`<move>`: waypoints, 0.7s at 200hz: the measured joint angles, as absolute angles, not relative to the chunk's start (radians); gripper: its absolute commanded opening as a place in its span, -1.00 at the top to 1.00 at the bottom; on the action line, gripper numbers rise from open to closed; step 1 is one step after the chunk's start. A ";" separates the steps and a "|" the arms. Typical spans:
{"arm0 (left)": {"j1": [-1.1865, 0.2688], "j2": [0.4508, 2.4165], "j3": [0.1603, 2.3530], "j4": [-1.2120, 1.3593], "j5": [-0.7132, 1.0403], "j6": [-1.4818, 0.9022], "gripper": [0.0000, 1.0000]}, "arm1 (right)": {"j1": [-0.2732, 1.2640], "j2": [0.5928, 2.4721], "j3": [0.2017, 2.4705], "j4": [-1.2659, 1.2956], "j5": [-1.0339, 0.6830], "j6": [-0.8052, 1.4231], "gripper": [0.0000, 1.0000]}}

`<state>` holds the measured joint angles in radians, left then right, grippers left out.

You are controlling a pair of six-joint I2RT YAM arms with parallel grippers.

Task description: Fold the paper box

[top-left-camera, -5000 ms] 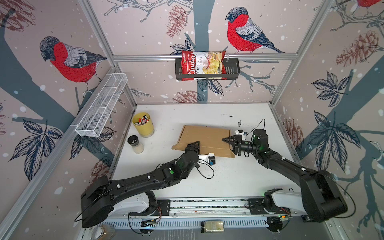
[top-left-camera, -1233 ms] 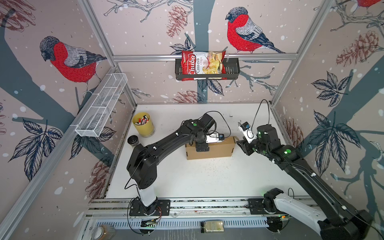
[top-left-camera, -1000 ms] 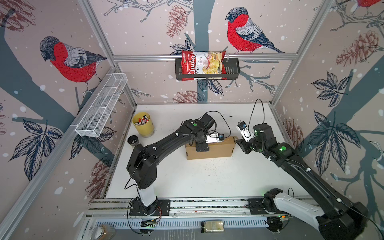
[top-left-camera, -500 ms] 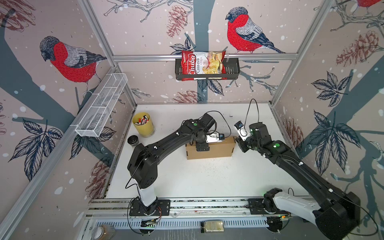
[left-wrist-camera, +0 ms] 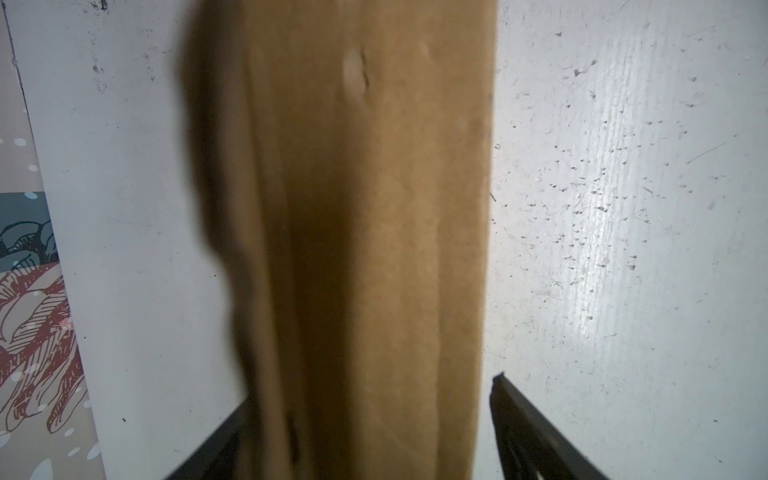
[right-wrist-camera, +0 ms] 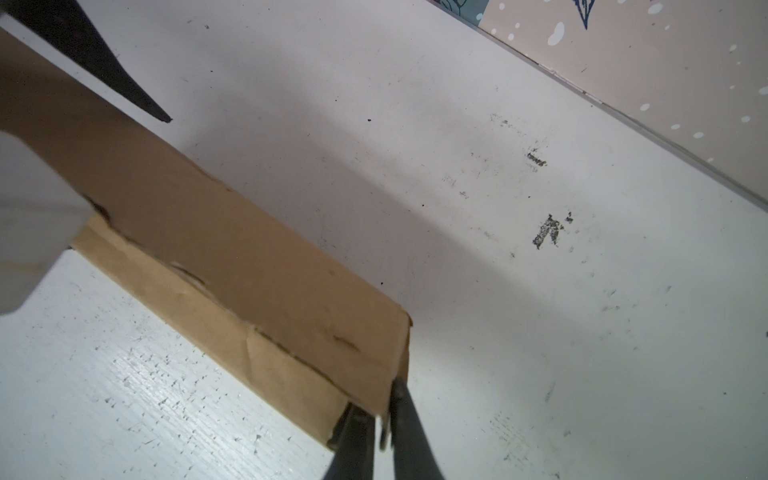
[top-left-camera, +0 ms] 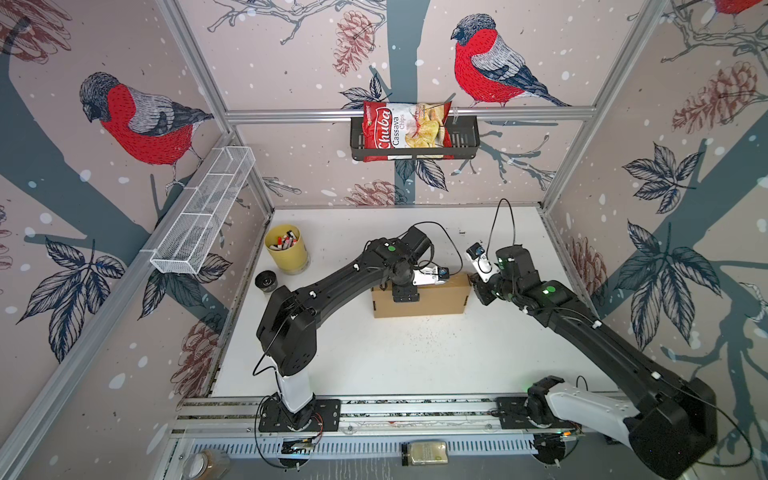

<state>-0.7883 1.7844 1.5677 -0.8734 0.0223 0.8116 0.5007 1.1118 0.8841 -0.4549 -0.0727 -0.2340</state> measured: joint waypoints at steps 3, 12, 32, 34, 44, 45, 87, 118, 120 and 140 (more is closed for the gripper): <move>-0.788 1.784 1.568 -0.873 0.022 0.811 -0.59 | 0.501 1.113 0.887 -0.458 -0.073 -0.231 0.82; -0.788 1.784 1.569 -0.873 0.020 0.810 -0.59 | 0.501 1.114 0.895 -0.466 -0.079 -0.223 0.84; -0.788 1.784 1.570 -0.873 0.013 0.808 -0.63 | 0.499 1.119 0.911 -0.487 -0.088 -0.198 0.91; -0.788 1.784 1.570 -0.873 0.012 0.807 -0.63 | 0.499 1.119 0.913 -0.490 -0.088 -0.194 0.91; -0.788 1.784 1.569 -0.873 0.007 0.800 -0.67 | 0.499 1.123 0.921 -0.502 -0.094 -0.177 0.95; -0.788 1.784 1.569 -0.873 0.006 0.800 -0.68 | 0.499 1.124 0.923 -0.504 -0.095 -0.176 0.95; -0.788 1.773 1.542 -0.845 -0.029 0.785 -0.82 | 0.500 1.155 0.964 -0.560 -0.112 -0.131 0.99; -0.788 1.760 1.521 -0.821 -0.046 0.784 -0.90 | 0.501 1.181 1.011 -0.610 -0.125 -0.124 0.99; -0.788 1.759 1.520 -0.819 -0.047 0.785 -0.92 | 0.501 1.183 1.015 -0.614 -0.126 -0.123 0.99; -0.788 1.750 1.502 -0.795 -0.054 0.780 -0.94 | 0.501 1.204 1.050 -0.658 -0.141 -0.104 0.99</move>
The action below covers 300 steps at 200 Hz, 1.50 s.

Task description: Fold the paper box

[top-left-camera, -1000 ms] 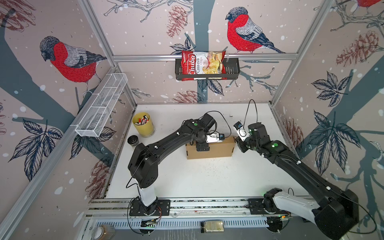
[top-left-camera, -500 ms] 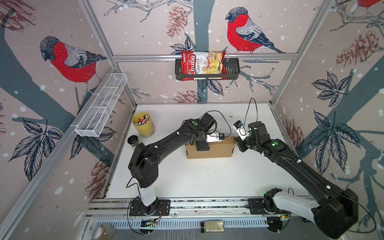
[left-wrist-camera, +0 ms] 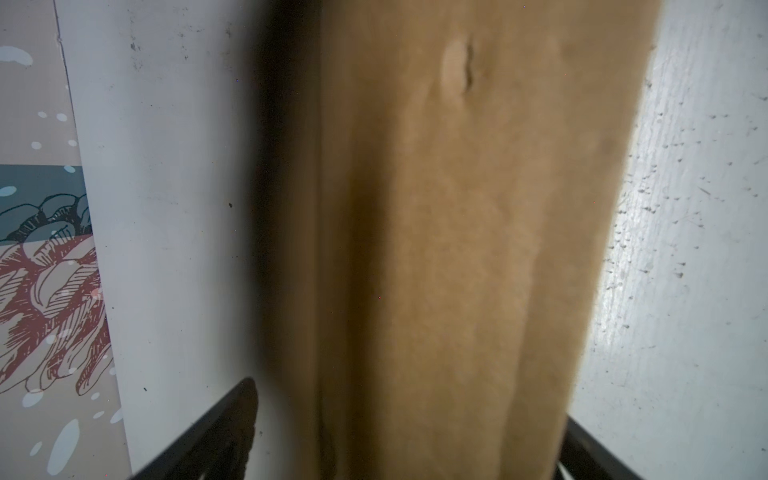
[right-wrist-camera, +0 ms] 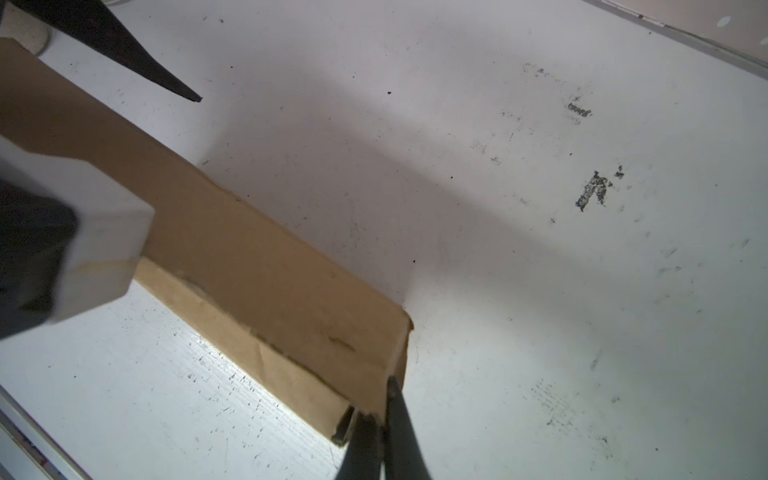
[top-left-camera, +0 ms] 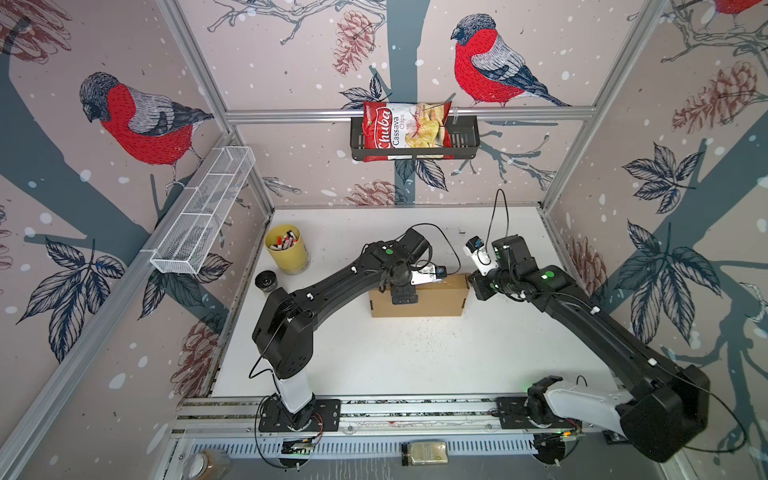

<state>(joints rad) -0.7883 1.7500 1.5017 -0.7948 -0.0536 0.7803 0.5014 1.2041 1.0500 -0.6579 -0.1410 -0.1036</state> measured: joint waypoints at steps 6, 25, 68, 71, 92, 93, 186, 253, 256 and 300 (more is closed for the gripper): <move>-0.788 1.744 1.493 -0.787 -0.057 0.781 -0.94 | 0.502 1.208 1.056 -0.669 -0.148 -0.103 0.98; -0.788 1.722 1.469 -0.769 -0.068 0.782 -0.92 | 0.504 1.211 1.070 -0.698 -0.171 -0.097 0.99; -0.788 1.711 1.461 -0.748 -0.081 0.782 -0.84 | 0.504 1.229 1.124 -0.759 -0.200 -0.063 0.98; -0.788 1.711 1.461 -0.746 -0.081 0.782 -0.84 | 0.504 1.230 1.128 -0.764 -0.202 -0.054 0.99; -0.787 1.710 1.459 -0.744 -0.082 0.782 -0.84 | 0.504 1.245 1.150 -0.794 -0.221 -0.038 0.99; -0.787 1.710 1.459 -0.744 -0.082 0.782 -0.84 | 0.504 1.245 1.150 -0.794 -0.221 -0.037 0.99; -0.786 1.680 1.453 -0.723 -0.093 0.781 -0.93 | 0.510 1.282 1.157 -0.794 -0.277 0.023 0.98; -0.784 1.569 1.485 -0.728 -0.067 0.754 -0.94 | 0.512 1.289 1.164 -0.791 -0.235 -0.001 0.98; -0.783 1.560 1.481 -0.726 -0.060 0.750 -0.94 | 0.513 1.290 1.164 -0.790 -0.234 -0.002 0.99; -0.697 1.422 1.431 -0.657 -0.025 0.620 -0.78 | 0.514 1.299 1.175 -0.790 -0.215 -0.025 0.99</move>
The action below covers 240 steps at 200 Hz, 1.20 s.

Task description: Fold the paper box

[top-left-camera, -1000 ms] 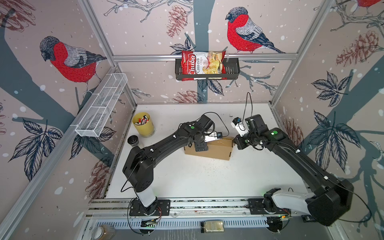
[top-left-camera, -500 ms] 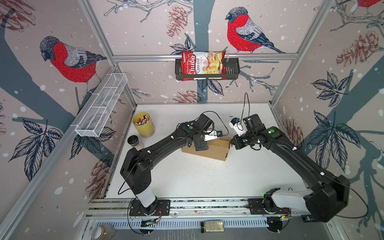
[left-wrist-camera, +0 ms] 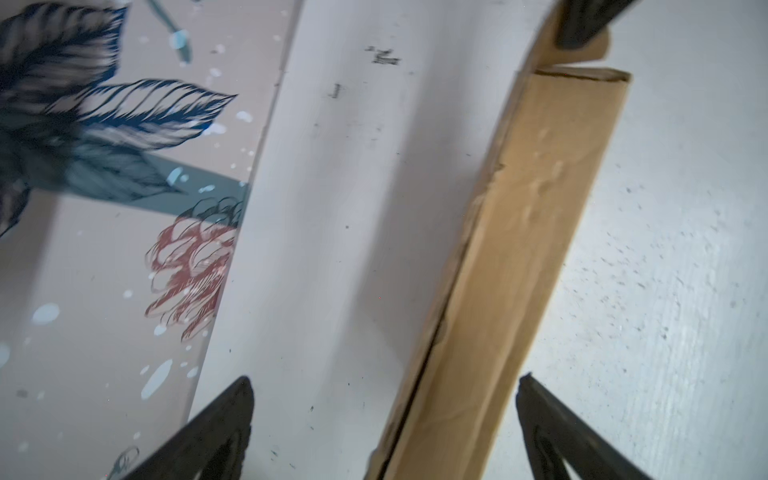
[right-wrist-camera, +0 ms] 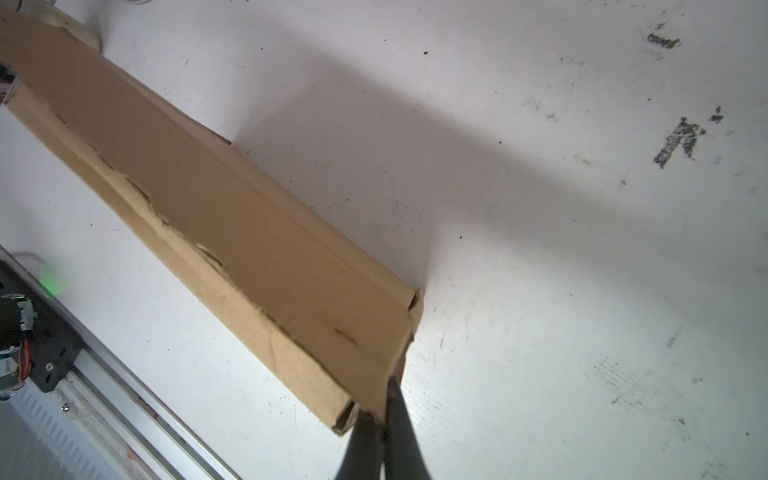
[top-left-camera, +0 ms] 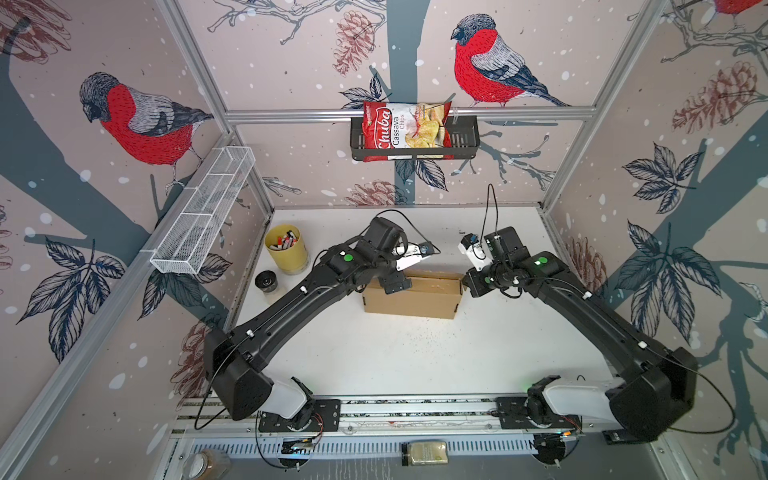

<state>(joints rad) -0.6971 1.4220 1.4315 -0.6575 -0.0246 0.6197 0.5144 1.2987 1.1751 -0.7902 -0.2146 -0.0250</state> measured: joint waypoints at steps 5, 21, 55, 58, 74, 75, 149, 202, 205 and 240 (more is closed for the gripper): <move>-0.674 1.411 1.430 -0.643 -0.021 0.590 -0.69 | 0.514 1.301 1.177 -0.790 -0.213 -0.025 0.99; -0.591 1.387 1.427 -0.609 -0.010 0.493 -0.42 | 0.514 1.304 1.180 -0.790 -0.212 -0.028 0.99; -0.444 1.312 1.339 -0.608 0.085 0.317 -0.37 | 0.514 1.310 1.185 -0.790 -0.208 -0.031 0.99; -0.435 1.300 1.327 -0.610 0.093 0.306 -0.39 | 0.514 1.311 1.186 -0.791 -0.208 -0.031 0.98; -0.389 1.224 1.253 -0.619 0.141 0.247 -0.53 | 0.514 1.314 1.191 -0.794 -0.208 -0.032 0.98; -0.387 1.220 1.250 -0.619 0.144 0.245 -0.54 | 0.514 1.314 1.192 -0.794 -0.208 -0.032 0.99; -0.343 1.126 1.095 -0.661 0.224 0.145 -0.45 | 0.516 1.324 1.205 -0.794 -0.209 -0.049 0.98; -0.342 1.092 1.036 -0.667 0.213 0.126 -0.27 | 0.516 1.324 1.205 -0.794 -0.209 -0.049 0.99; -0.342 1.093 1.033 -0.668 0.213 0.124 -0.25 | 0.516 1.324 1.205 -0.794 -0.209 -0.049 0.99; -0.342 1.140 1.039 -0.671 0.213 0.112 0.01 | 0.516 1.324 1.205 -0.794 -0.210 -0.049 0.99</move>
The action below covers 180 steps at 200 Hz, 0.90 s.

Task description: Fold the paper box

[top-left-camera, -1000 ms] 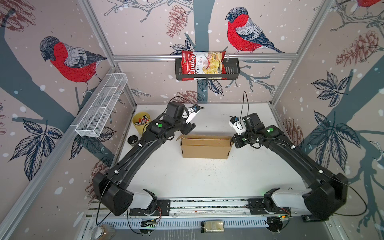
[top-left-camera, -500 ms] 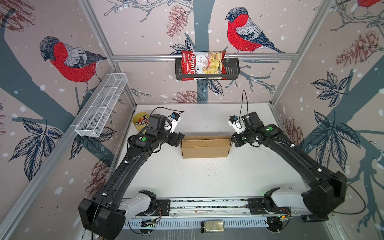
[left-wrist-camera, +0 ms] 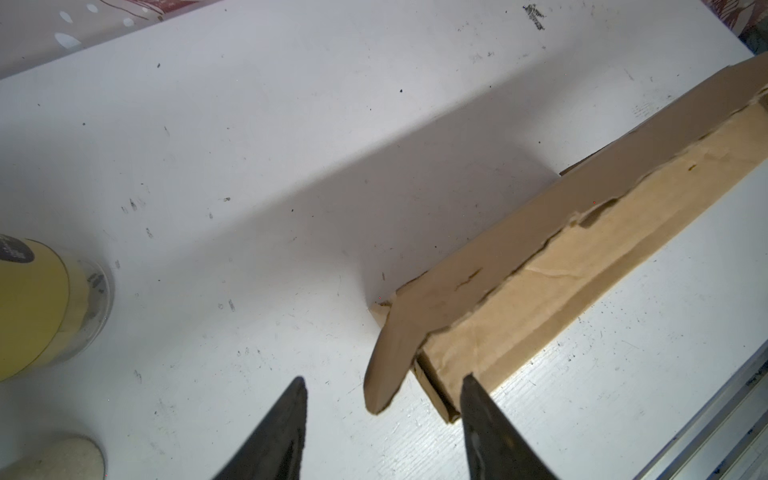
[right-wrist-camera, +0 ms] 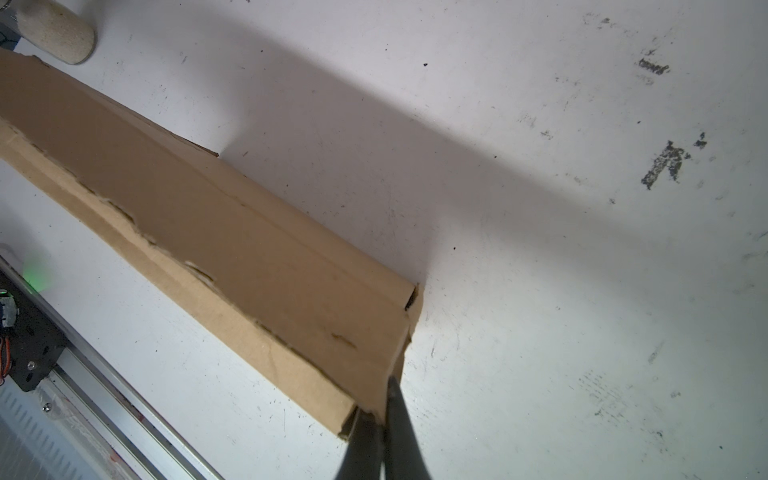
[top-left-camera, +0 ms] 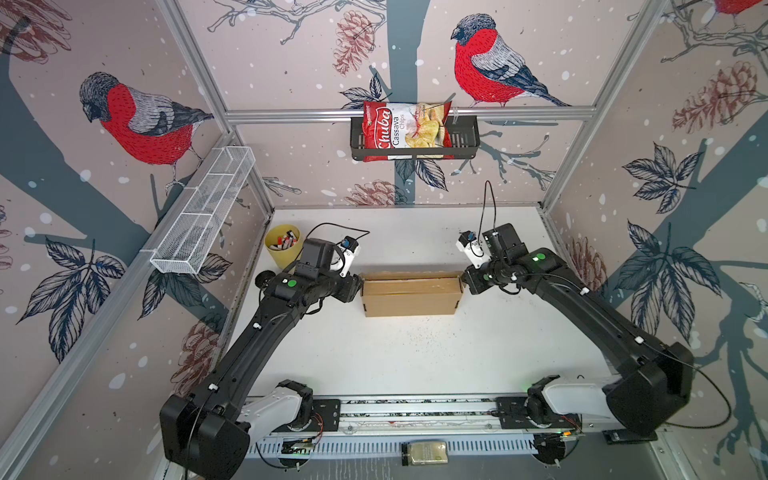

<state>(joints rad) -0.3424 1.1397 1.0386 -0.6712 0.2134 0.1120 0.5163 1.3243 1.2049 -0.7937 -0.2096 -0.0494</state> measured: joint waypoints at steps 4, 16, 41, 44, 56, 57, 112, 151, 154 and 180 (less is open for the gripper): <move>-0.342 1.145 1.041 -0.671 0.214 0.112 0.05 | 0.516 1.324 1.205 -0.794 -0.210 -0.049 0.98; -0.342 1.161 1.051 -0.670 0.221 0.110 0.15 | 0.516 1.324 1.205 -0.794 -0.210 -0.049 0.99; -0.342 1.188 1.059 -0.671 0.250 0.105 0.32 | 0.516 1.325 1.205 -0.793 -0.213 -0.045 0.98; -0.342 1.191 1.059 -0.671 0.253 0.104 0.33 | 0.516 1.325 1.205 -0.793 -0.213 -0.044 0.99; -0.342 1.194 1.059 -0.671 0.262 0.105 0.37 | 0.517 1.325 1.206 -0.793 -0.214 -0.032 0.99; -0.342 1.194 1.059 -0.671 0.263 0.105 0.38 | 0.517 1.325 1.206 -0.793 -0.215 -0.028 0.98; -0.342 1.214 1.069 -0.674 0.292 0.089 0.48 | 0.523 1.325 1.212 -0.793 -0.219 0.006 0.99; -0.342 1.261 1.082 -0.693 0.336 0.078 0.54 | 0.525 1.327 1.213 -0.790 -0.236 0.063 0.99; -0.342 1.265 1.084 -0.695 0.336 0.077 0.54 | 0.525 1.328 1.213 -0.790 -0.237 0.073 0.99; -0.339 1.300 1.110 -0.708 0.336 0.063 0.59 | 0.525 1.342 1.217 -0.785 -0.244 0.111 0.98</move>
<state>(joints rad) -0.3393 1.3003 1.1099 -0.7078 0.3359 0.0628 0.5247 1.3418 1.2171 -0.7853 -0.2436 0.1112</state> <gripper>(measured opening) 0.209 0.053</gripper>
